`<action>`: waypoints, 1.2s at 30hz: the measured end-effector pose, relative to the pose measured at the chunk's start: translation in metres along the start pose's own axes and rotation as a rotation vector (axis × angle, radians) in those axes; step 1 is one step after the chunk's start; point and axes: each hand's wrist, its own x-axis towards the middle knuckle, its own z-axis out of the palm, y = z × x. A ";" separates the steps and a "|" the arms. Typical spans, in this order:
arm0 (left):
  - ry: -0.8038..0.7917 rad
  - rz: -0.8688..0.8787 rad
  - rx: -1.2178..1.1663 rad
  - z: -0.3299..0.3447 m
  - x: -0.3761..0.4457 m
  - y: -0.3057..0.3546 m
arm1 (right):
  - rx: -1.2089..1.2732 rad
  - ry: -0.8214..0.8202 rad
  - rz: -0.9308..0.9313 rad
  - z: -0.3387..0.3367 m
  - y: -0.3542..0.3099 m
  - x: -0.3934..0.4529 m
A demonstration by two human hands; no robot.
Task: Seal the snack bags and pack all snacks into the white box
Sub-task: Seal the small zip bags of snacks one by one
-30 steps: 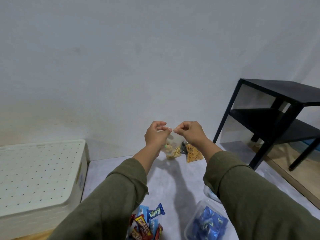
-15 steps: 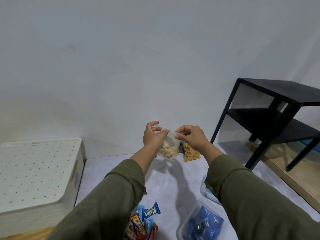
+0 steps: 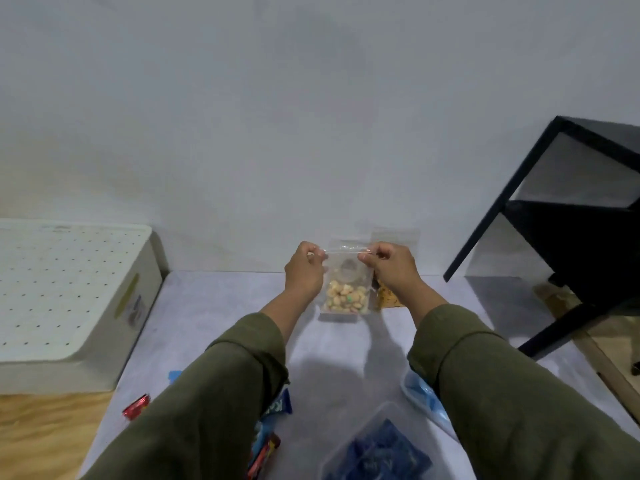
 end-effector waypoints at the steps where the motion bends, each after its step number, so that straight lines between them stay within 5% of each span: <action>1: 0.011 -0.007 -0.020 0.008 0.003 -0.004 | -0.001 -0.008 0.012 0.000 0.009 0.007; 23: 0.186 -0.152 0.141 0.086 0.076 -0.055 | -0.166 -0.135 0.030 -0.006 0.087 0.105; 36: 0.196 -0.168 0.126 0.070 0.070 -0.043 | -0.184 0.002 -0.062 -0.010 0.071 0.095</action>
